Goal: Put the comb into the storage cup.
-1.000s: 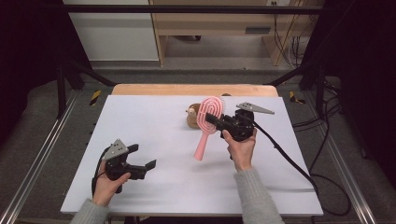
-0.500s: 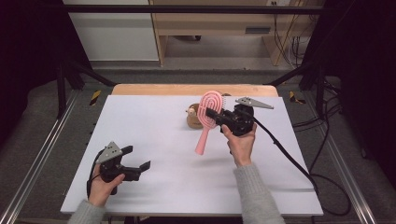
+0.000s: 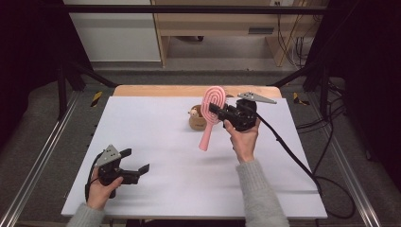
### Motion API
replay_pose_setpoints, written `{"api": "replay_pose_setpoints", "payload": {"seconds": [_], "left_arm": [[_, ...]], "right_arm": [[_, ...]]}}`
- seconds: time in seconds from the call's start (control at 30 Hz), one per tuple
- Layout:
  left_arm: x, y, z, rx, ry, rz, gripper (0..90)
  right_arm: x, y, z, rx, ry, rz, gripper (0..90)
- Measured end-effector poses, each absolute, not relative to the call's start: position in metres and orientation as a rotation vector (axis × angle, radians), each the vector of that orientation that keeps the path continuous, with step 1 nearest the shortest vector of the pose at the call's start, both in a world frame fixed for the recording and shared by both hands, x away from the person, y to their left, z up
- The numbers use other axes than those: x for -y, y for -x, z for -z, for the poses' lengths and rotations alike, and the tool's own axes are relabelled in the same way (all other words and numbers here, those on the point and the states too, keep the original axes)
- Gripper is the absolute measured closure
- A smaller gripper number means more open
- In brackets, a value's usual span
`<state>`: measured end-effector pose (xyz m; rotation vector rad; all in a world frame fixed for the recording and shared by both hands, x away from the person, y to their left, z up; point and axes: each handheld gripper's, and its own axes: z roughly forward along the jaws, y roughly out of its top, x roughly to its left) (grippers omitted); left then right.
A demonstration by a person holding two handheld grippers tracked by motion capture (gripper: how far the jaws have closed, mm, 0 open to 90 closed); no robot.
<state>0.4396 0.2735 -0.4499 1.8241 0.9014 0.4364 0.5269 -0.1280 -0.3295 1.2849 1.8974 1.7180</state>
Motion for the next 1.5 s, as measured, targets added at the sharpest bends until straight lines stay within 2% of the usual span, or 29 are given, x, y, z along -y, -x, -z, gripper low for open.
{"api": "replay_pose_setpoints", "payload": {"seconds": [0.77, 1.5], "left_arm": [[-0.281, -0.439, 0.454, -0.916, -1.842, -0.440, 1.4], [-0.285, -0.439, 0.456, -0.918, -1.842, -0.443, 1.4]], "right_arm": [[0.122, -0.543, 0.311, -1.857, -1.273, -1.660, 63.5], [0.118, -0.563, 0.307, -1.805, -1.300, -1.642, 63.6]]}}
